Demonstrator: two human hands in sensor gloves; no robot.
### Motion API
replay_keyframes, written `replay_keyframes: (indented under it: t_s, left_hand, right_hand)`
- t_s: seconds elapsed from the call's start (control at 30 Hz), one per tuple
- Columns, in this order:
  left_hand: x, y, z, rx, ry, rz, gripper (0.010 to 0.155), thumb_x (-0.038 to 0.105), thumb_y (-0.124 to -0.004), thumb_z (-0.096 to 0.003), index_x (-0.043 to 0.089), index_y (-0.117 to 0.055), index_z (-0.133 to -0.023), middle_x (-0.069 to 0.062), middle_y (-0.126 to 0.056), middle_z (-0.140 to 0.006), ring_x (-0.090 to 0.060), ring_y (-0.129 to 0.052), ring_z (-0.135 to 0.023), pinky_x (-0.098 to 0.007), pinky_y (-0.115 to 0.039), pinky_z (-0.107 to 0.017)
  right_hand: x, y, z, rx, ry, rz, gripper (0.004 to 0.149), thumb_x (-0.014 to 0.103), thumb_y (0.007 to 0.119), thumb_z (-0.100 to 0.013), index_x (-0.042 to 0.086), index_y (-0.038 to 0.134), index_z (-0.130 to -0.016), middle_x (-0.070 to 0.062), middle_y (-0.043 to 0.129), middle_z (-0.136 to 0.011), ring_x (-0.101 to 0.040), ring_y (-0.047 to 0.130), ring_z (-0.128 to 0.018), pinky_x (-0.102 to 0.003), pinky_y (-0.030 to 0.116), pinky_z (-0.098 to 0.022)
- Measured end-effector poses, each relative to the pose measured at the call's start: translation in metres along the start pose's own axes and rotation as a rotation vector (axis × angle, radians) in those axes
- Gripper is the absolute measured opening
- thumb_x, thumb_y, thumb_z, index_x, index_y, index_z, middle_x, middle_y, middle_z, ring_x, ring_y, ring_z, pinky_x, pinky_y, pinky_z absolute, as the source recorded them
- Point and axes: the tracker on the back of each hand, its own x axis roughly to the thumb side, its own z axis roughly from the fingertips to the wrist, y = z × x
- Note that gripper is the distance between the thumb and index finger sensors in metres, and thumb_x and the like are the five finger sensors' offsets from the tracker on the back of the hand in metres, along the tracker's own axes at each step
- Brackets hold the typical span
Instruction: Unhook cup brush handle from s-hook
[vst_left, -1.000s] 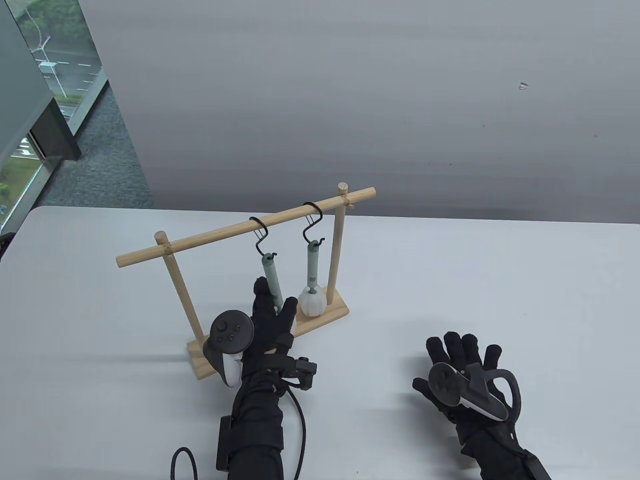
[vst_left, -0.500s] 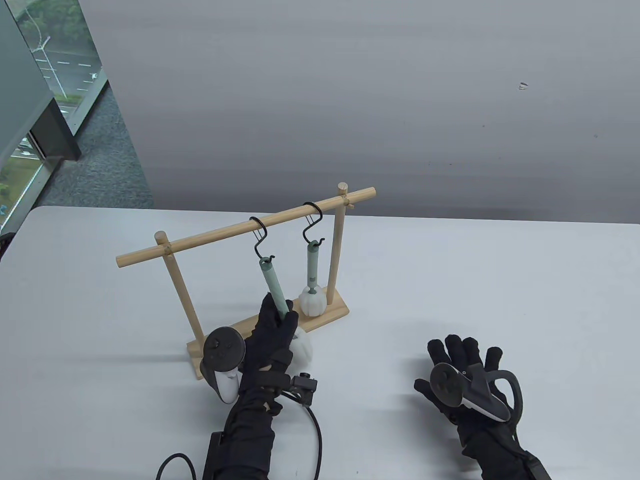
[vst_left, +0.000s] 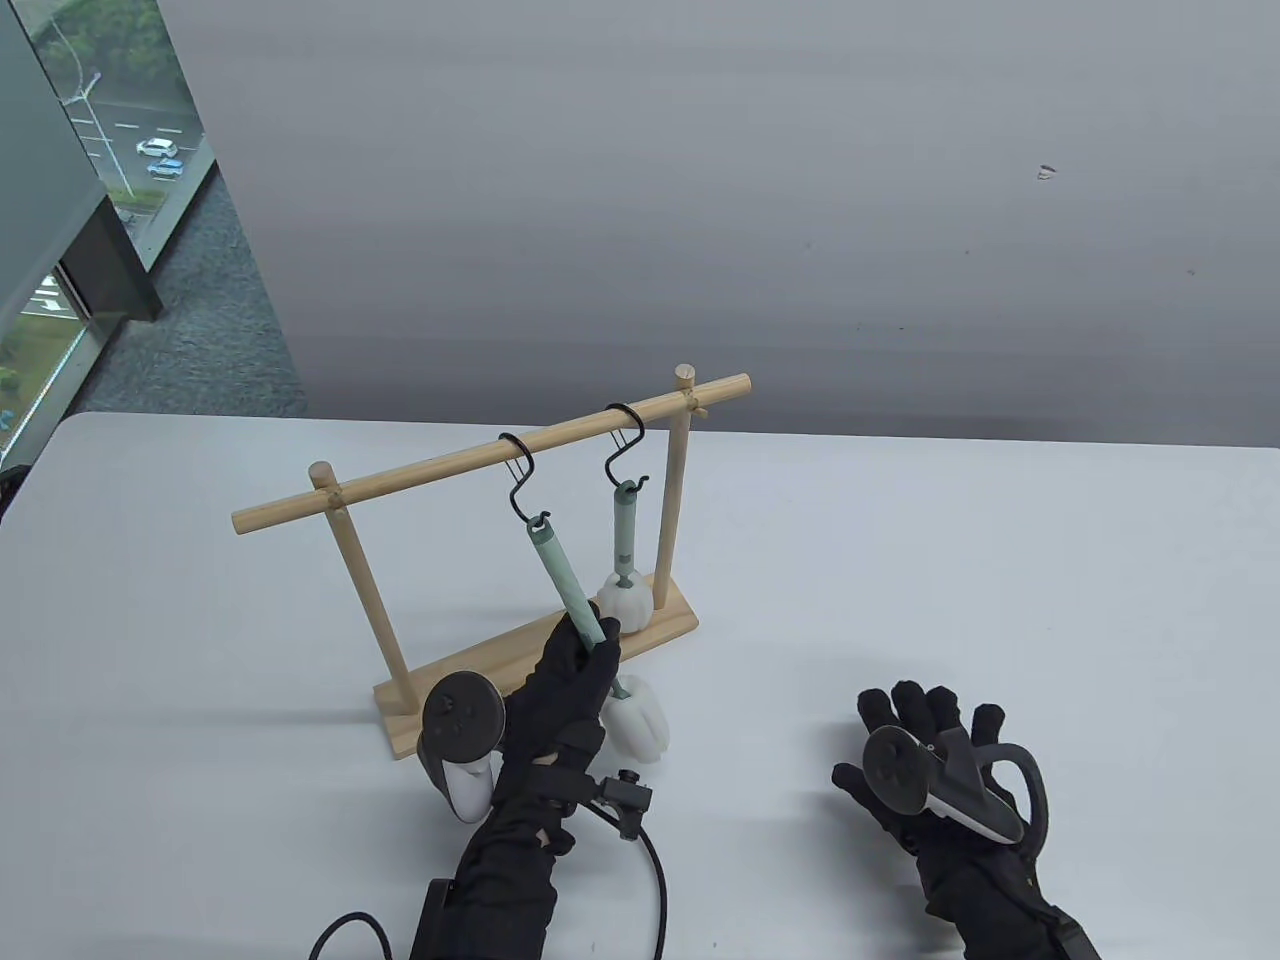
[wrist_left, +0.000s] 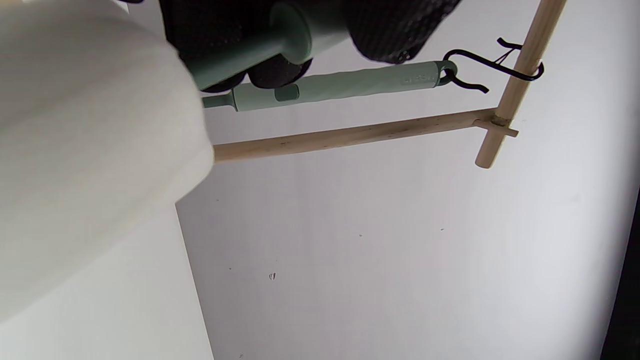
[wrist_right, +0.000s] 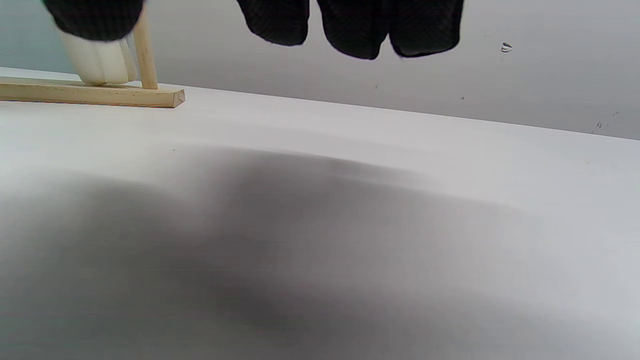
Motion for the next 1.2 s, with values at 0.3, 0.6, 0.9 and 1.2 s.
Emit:
replay_keyframes:
  t_s: [0.3, 0.6, 0.9, 1.2]
  left_hand:
    - [0.012, -0.003, 0.001, -0.003, -0.048, 0.007, 0.059, 0.037, -0.075, -0.05, 0.007, -0.059, -0.099, -0.012, -0.083, -0.09, -0.04, -0.09, -0.08, -0.064, -0.057, -0.064]
    - [0.02, -0.004, 0.002, 0.001, -0.084, -0.022, 0.06, 0.037, -0.075, -0.05, 0.007, -0.06, -0.099, -0.012, -0.085, -0.088, -0.039, -0.092, -0.078, -0.064, -0.057, -0.064]
    - [0.021, -0.001, 0.002, 0.011, -0.108, -0.051, 0.06, 0.037, -0.075, -0.0499, 0.007, -0.059, -0.099, -0.011, -0.085, -0.088, -0.038, -0.092, -0.078, -0.064, -0.057, -0.064]
    - [0.022, -0.001, 0.003, 0.01, -0.131, -0.077, 0.058, 0.036, -0.076, -0.0497, 0.01, -0.061, -0.1, -0.012, -0.084, -0.09, -0.04, -0.09, -0.08, -0.064, -0.056, -0.064]
  right_hand:
    - [-0.001, 0.001, 0.0, 0.021, 0.005, -0.013, 0.08, 0.06, 0.057, -0.046, 0.013, 0.039, -0.108, -0.028, 0.042, -0.109, -0.057, 0.049, -0.101, -0.076, 0.028, -0.062]
    - [-0.001, 0.001, 0.0, 0.031, 0.003, -0.02, 0.08, 0.06, 0.057, -0.046, 0.013, 0.039, -0.108, -0.028, 0.042, -0.109, -0.057, 0.05, -0.101, -0.075, 0.03, -0.063]
    - [-0.002, 0.001, 0.0, 0.038, 0.002, -0.024, 0.079, 0.06, 0.057, -0.046, 0.013, 0.039, -0.107, -0.028, 0.042, -0.109, -0.057, 0.05, -0.101, -0.075, 0.031, -0.063]
    - [-0.002, 0.001, 0.0, 0.045, 0.002, -0.024, 0.079, 0.06, 0.057, -0.046, 0.013, 0.04, -0.107, -0.028, 0.042, -0.109, -0.057, 0.05, -0.101, -0.075, 0.031, -0.063]
